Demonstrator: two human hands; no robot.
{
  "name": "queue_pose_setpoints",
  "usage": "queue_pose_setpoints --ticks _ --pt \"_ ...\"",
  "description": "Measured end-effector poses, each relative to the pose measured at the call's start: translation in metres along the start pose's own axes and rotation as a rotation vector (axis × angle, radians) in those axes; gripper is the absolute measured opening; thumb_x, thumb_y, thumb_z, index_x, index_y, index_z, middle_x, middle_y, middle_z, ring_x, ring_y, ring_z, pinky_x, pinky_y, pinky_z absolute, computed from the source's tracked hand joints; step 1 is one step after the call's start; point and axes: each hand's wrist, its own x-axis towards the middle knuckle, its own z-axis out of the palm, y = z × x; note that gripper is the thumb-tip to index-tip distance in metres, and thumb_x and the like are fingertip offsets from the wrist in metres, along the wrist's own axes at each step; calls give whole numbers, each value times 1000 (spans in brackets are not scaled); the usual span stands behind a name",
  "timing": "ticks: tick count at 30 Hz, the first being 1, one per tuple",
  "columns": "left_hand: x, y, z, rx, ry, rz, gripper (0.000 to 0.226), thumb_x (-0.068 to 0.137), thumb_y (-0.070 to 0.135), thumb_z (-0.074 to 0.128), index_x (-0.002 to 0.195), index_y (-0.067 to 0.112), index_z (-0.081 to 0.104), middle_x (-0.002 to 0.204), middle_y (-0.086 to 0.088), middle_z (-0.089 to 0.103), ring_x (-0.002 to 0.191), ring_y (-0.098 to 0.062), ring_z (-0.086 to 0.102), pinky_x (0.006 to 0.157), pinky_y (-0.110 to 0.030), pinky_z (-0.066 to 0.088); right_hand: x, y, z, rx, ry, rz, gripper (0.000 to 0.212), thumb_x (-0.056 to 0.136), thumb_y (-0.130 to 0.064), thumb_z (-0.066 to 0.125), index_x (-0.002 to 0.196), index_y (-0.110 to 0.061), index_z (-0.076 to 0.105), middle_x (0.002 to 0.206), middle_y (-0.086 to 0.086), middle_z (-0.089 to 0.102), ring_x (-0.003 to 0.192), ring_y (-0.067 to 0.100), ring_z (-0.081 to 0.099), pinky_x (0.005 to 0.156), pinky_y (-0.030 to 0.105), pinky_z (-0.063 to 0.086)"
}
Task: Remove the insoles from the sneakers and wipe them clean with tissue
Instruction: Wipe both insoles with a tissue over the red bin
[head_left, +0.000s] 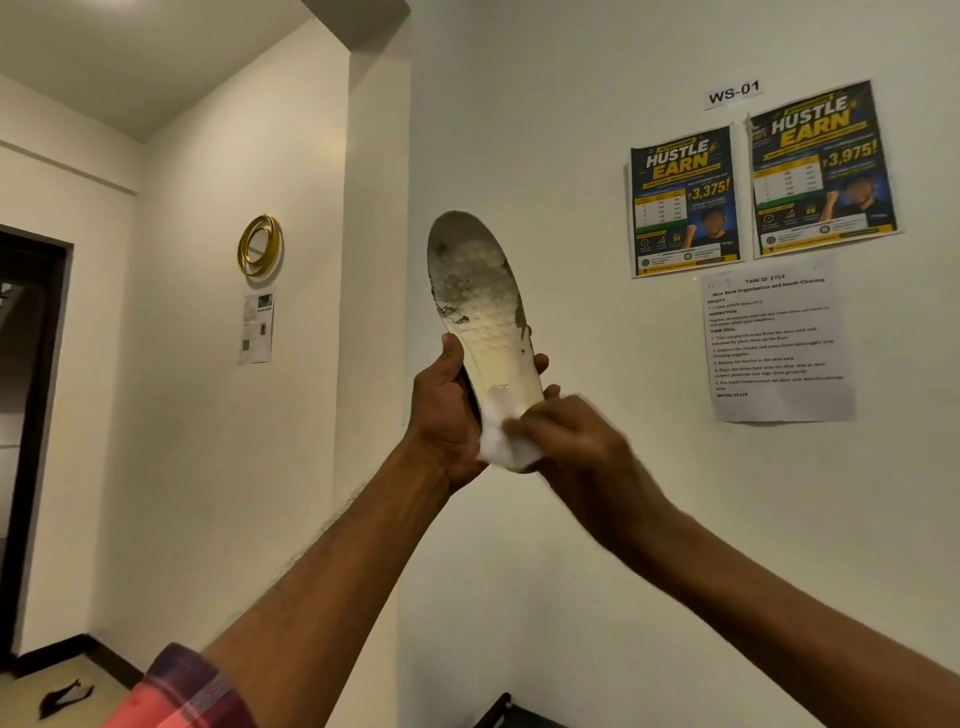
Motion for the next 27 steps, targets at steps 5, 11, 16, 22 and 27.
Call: queue_pose_setpoints --ticks 5,11,16,22,27 --pt "0 -1 5 25 12 -11 70 104 60 26 143 8 53 121 -10 67 105 -30 65 90 -46 57 0 -18 -4 17 -26 -44 31 77 -1 81 107 -1 72 98 15 67 91 32 65 75 39 60" --pt "-1 -2 5 6 31 8 64 106 56 28 130 8 61 123 -14 66 108 -34 64 84 -45 61 6 -1 -6 42 68 136 34 71 1 86 102 -4 74 95 13 68 84 31 64 63 36 57" --pt "-1 -2 3 13 45 -30 69 104 61 26 132 7 59 114 -14 69 105 -31 65 81 -45 63 0 -7 -6 91 29 37 35 73 -1 85 105 -5 74 102 13 71 92 30 68 73 35 60" --pt "-2 -5 5 54 38 -67 70 103 63 29 141 11 55 113 -13 69 105 -30 65 91 -47 56 1 -24 -6 158 -9 4 24 78 -4 82 101 -8 76 107 8 72 101 21 66 85 26 55" --pt "-1 -2 -5 105 66 -53 72 103 64 23 132 10 60 102 -14 76 102 -31 67 88 -44 55 10 13 -16 100 -91 -39 35 70 1 86 104 -6 76 110 11 72 95 27 69 77 33 59"
